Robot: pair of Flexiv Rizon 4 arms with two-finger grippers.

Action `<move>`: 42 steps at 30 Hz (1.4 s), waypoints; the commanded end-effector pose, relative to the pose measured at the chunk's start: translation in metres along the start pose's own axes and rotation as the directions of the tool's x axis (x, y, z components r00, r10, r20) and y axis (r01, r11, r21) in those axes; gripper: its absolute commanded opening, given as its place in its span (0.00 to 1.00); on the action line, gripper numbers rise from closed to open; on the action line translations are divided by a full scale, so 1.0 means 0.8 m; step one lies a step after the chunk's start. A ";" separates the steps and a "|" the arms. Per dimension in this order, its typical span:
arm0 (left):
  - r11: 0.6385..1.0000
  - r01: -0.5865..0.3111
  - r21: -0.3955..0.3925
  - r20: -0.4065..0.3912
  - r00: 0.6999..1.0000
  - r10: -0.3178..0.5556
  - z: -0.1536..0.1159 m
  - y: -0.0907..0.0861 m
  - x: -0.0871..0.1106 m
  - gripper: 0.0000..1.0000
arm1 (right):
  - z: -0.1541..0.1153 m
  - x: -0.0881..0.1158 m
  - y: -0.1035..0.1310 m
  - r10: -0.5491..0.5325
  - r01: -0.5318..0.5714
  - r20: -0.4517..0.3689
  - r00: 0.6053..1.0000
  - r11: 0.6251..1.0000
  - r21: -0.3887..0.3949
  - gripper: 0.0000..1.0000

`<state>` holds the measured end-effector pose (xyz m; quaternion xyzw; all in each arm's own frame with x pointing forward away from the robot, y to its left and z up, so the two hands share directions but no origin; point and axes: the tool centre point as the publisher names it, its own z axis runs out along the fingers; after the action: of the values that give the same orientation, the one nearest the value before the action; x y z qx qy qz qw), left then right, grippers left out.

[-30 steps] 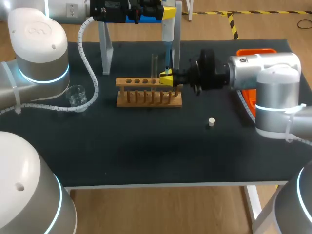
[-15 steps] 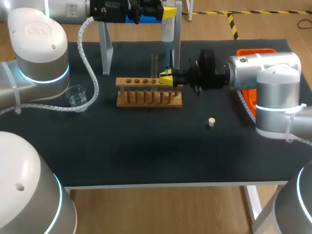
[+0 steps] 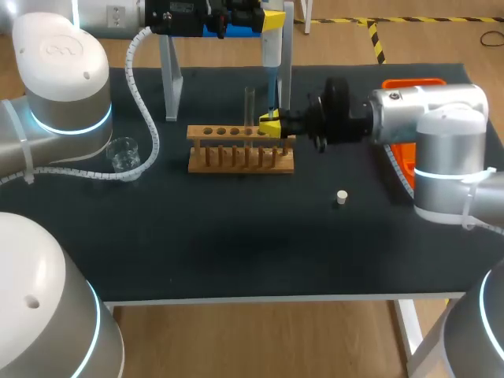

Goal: Invert the test tube, pick up the pipette, mount the tip to pipette, aspirate from beaker and dispense into the tube, eject the tip, return the pipette, and cap with the stopper.

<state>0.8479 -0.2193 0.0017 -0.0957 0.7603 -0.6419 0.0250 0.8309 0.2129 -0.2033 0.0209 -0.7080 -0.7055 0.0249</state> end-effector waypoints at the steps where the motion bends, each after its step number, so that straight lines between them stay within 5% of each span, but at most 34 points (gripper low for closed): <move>1: 1.000 -0.001 0.004 -0.001 1.000 0.001 0.000 0.001 -0.001 0.00 | -0.002 0.002 0.003 -0.001 0.002 0.005 1.000 1.000 -0.001 0.00; 42: 1.000 -0.001 0.004 -0.001 1.000 0.001 0.000 0.001 -0.001 0.00 | 0.008 -0.006 0.012 -0.007 0.008 0.042 0.999 0.999 -0.039 0.00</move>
<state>0.8484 -0.2191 0.0039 -0.0954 0.7599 -0.6425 0.0257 0.8357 0.2190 -0.1982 0.0095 -0.6944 -0.7195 0.0095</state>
